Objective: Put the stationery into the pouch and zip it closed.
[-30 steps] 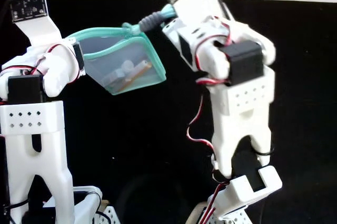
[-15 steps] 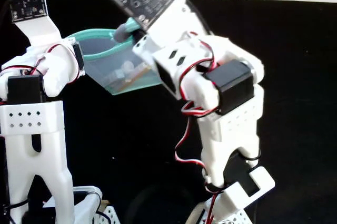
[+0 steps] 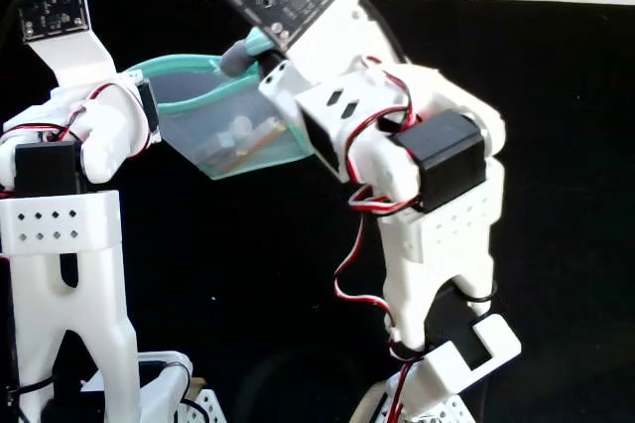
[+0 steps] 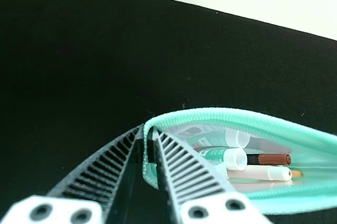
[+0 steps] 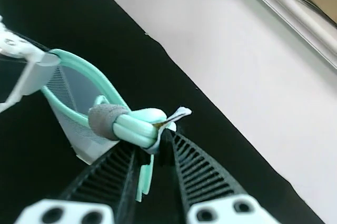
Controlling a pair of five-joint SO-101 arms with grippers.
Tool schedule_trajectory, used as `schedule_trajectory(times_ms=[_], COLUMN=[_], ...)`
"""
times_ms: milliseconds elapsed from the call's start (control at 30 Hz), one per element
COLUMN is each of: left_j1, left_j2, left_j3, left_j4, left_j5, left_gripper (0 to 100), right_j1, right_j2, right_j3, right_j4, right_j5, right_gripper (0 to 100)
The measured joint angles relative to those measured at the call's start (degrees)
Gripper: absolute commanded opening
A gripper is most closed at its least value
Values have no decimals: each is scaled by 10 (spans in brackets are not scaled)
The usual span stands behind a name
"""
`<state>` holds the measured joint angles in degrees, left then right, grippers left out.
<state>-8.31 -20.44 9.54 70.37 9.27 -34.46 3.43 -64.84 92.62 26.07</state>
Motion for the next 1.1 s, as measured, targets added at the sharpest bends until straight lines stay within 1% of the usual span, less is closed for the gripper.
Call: schedule_trajectory(times_ms=[233, 400, 533, 633, 867, 900, 1033, 1100], left_j1=[0, 0, 0, 0, 1, 1, 1, 1], left_j2=[0, 0, 0, 0, 0, 0, 0, 0], left_j3=[0, 0, 0, 0, 0, 0, 0, 0], left_j4=[0, 0, 0, 0, 0, 0, 0, 0], left_j5=[0, 0, 0, 0, 0, 0, 0, 0], left_gripper=[7, 7, 7, 7, 7, 7, 7, 7], right_j1=[15, 20, -11, -25, -25, -25, -25, -26], right_j2=[-1, -1, -1, 0, 0, 0, 0, 0], right_j3=[12, 116, 207, 243, 255, 255, 255, 255], right_j4=[75, 76, 76, 76, 76, 76, 76, 76], right_j5=[0, 0, 0, 0, 0, 0, 0, -14], right_gripper=[6, 6, 15, 77, 265, 279, 282, 282])
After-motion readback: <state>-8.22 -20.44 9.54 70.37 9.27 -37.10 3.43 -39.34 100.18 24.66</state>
